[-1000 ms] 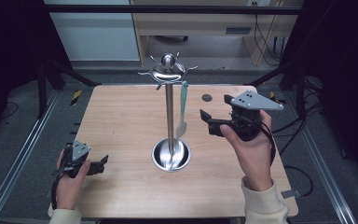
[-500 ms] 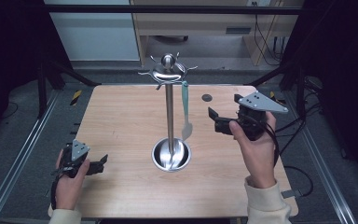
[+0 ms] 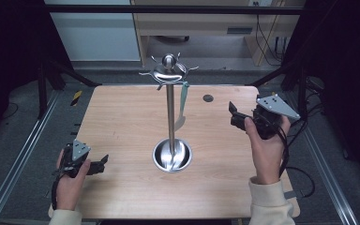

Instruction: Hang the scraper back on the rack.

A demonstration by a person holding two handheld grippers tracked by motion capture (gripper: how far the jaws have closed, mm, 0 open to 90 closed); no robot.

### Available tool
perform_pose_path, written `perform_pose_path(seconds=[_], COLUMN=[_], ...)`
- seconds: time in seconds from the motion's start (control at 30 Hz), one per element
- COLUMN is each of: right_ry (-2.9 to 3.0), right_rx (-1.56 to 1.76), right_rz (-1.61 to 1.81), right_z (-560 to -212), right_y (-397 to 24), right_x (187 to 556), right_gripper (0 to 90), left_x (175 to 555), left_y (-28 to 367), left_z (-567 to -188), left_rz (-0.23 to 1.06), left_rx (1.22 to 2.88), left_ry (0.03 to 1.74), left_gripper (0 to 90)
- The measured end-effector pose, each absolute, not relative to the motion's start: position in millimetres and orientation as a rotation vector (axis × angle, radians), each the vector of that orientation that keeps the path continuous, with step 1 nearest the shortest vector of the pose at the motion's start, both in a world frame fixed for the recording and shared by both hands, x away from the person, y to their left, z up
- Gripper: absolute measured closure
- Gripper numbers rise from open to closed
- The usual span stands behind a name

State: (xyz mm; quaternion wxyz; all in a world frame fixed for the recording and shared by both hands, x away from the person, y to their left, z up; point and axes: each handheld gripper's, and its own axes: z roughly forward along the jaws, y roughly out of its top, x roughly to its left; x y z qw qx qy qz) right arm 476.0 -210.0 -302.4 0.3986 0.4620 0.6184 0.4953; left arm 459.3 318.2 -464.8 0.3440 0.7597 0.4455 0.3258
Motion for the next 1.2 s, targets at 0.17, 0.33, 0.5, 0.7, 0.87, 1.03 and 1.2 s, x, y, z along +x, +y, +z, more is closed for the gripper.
perform_pose_path(seconds=[0.17,0.33,0.5,0.7,0.87,1.03,1.2], right_ry=[1.555,1.564,1.573,1.614,1.653,1.693,1.732], right_rx=[1.194,1.21,1.219,1.21,1.216,1.238,1.248], right_rz=[1.217,1.196,1.193,1.169,1.14,1.115,1.107], right_z=[-312,-321,-329,-343,-357,-371,-379], right_y=[-216,-221,-225,-225,-225,-226,-227], right_x=[482,486,489,492,497,501,503], right_gripper=[11.4,11.5,11.5,12.4,12.5,12.4,12.4], left_x=[460,460,461,460,460,460,460], left_y=[319,318,318,318,319,318,318], left_z=[-465,-465,-465,-465,-465,-465,-465], left_rz=[0.851,0.85,0.849,0.85,0.85,0.85,0.851], left_rx=[1.972,1.98,1.981,1.98,1.98,1.982,1.985], left_ry=[1.166,1.162,1.162,1.163,1.164,1.164,1.164], left_gripper=[3.9,3.9,3.9,3.9,3.9,3.9,3.9])
